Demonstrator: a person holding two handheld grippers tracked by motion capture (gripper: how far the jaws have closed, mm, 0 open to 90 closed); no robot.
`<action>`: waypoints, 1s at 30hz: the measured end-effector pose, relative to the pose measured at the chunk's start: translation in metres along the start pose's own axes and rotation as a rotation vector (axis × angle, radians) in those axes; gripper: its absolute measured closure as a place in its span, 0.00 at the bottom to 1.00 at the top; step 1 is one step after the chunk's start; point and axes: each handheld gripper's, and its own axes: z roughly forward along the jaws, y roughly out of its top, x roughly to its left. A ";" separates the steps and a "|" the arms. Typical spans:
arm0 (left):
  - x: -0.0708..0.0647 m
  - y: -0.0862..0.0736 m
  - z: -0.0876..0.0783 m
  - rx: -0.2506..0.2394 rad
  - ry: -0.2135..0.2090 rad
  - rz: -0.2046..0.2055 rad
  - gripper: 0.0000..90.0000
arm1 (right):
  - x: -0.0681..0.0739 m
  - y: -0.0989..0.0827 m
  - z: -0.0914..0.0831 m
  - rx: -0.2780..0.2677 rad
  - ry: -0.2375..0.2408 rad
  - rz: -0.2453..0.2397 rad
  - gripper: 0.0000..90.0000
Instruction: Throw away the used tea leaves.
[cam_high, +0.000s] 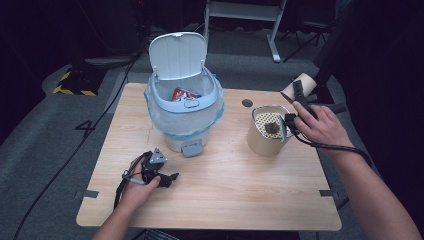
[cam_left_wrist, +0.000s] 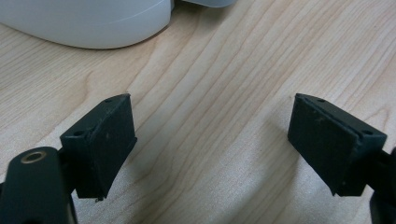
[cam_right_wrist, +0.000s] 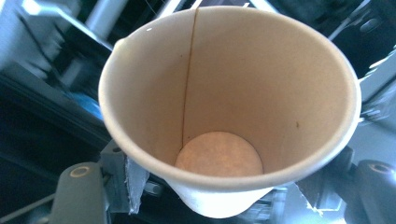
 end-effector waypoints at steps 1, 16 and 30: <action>0.000 0.000 0.000 0.000 -0.001 0.000 0.17 | 0.000 -0.002 0.001 -0.004 0.017 0.026 0.33; -0.001 0.000 0.000 -0.001 0.006 -0.003 0.17 | 0.004 -0.041 0.014 -0.156 0.543 1.037 0.32; 0.000 0.000 0.000 -0.002 0.002 -0.001 0.17 | 0.010 -0.080 0.009 -0.410 0.829 1.694 0.32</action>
